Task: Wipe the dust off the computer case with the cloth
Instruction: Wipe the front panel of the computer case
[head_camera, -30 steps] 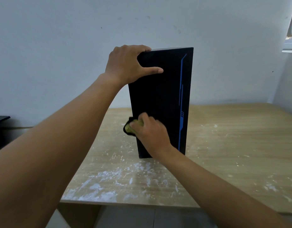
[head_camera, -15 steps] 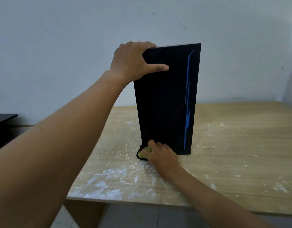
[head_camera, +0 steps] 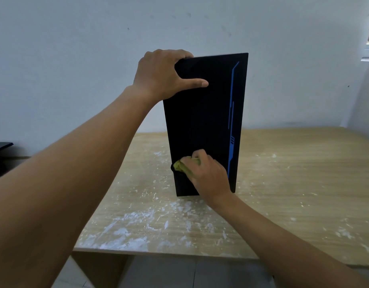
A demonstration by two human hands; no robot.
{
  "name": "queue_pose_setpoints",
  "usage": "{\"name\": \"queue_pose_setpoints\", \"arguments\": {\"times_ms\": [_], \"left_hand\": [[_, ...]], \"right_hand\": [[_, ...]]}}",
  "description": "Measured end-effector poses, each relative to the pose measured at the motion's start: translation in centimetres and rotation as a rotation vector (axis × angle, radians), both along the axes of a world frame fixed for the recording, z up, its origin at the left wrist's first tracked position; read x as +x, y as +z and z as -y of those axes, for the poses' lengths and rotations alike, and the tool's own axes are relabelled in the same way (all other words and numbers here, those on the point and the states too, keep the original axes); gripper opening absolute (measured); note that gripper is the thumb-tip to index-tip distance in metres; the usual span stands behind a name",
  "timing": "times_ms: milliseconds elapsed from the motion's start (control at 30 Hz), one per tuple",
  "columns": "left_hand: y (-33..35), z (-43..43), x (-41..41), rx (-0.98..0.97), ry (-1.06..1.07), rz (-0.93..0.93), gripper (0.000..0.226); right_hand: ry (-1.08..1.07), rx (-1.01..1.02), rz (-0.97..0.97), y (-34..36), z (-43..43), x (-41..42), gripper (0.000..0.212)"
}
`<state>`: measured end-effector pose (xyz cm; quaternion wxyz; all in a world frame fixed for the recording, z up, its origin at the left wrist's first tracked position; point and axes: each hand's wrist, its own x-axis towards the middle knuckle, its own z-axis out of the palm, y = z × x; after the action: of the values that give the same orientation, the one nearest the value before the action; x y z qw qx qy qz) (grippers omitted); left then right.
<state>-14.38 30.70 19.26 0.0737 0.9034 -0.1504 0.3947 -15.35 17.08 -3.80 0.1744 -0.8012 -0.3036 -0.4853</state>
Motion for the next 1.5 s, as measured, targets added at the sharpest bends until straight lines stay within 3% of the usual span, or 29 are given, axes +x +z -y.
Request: {"name": "queue_pose_setpoints", "arguments": {"times_ms": [200,367,1033,1300,1500], "left_hand": [[0.1,0.1,-0.1,0.014,-0.007,-0.001,0.077],[0.2,-0.1,0.0,0.025,-0.009,-0.024,0.080],[0.2,0.0,-0.3,0.011,-0.011,-0.016,0.087],[0.1,0.1,-0.3,0.007,-0.011,-0.008,0.077],[0.2,0.3,-0.5,0.007,0.005,-0.025,0.076]], "right_hand": [[0.054,-0.192,-0.057,-2.3,-0.9,-0.4,0.041],[0.000,-0.375,-0.155,-4.6,-1.0,-1.1,0.045],[-0.167,-0.366,-0.178,-4.3,11.9,0.3,0.057],[-0.164,-0.326,-0.163,-4.6,10.8,-0.1,0.054],[-0.057,-0.302,-0.116,-4.9,4.9,-0.5,0.049]]}}
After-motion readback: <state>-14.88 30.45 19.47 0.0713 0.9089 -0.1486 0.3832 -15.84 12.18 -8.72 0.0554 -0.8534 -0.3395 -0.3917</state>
